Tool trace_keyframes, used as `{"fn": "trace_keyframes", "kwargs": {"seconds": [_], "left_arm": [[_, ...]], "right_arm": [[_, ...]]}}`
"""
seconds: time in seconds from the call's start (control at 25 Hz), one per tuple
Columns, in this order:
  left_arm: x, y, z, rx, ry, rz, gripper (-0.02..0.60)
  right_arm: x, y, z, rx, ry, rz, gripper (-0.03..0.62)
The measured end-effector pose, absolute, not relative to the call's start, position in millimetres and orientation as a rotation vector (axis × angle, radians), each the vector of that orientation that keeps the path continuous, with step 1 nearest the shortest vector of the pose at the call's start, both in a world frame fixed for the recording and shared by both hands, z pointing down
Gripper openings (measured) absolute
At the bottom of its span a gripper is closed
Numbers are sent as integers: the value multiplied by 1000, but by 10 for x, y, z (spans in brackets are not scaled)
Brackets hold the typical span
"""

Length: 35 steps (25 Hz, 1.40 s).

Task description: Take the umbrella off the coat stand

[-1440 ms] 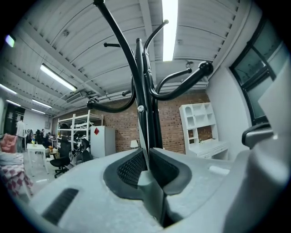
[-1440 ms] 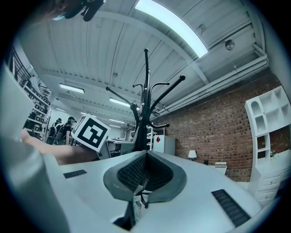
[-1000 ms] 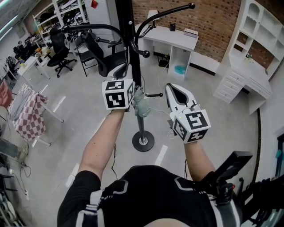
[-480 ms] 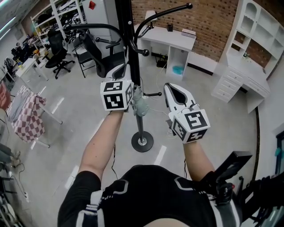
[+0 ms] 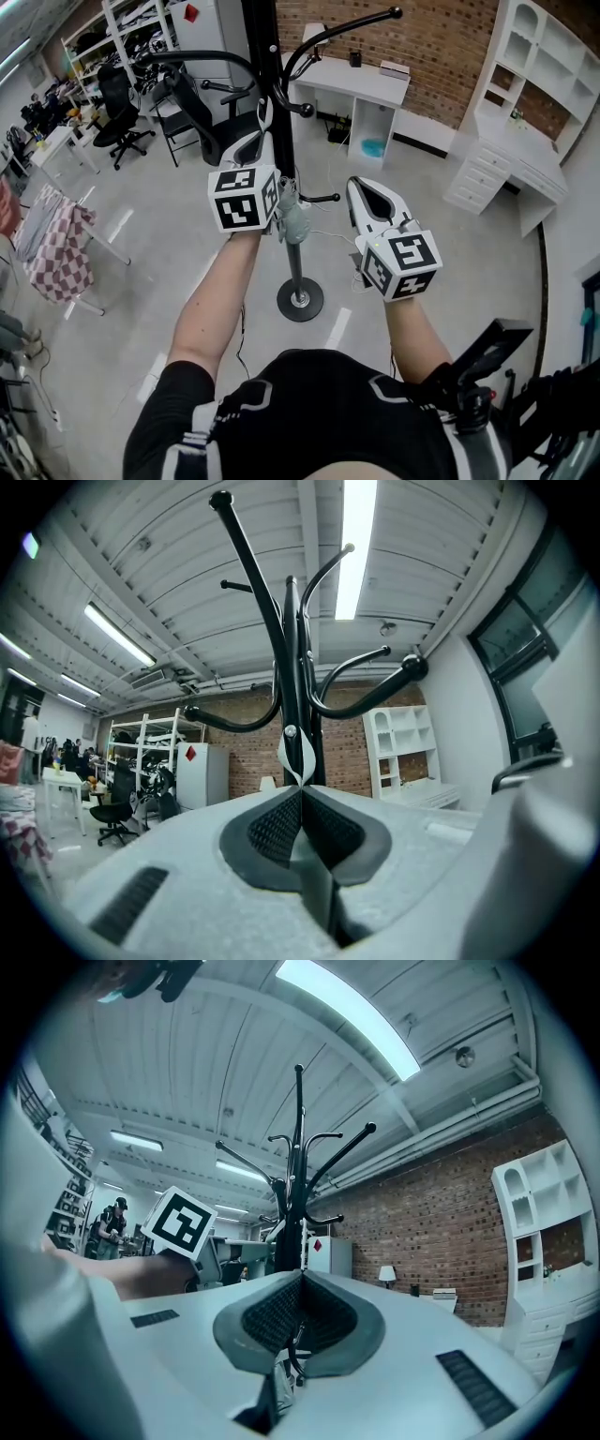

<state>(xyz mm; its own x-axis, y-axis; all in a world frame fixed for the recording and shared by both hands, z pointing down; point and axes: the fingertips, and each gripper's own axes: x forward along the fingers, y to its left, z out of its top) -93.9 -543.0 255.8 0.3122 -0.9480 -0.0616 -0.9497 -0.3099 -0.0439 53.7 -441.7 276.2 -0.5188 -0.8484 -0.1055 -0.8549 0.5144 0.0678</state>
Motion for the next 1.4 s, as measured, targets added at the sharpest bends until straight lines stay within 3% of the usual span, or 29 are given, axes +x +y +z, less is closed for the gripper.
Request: {"fn": "trace_keyframes", "kwargs": {"seconds": [1.4], "left_arm": [[-1160, -5164, 1512, -2445, 1721, 286, 14]], "right_arm": [[624, -4060, 2754, -1585, 2653, 166, 0]]}}
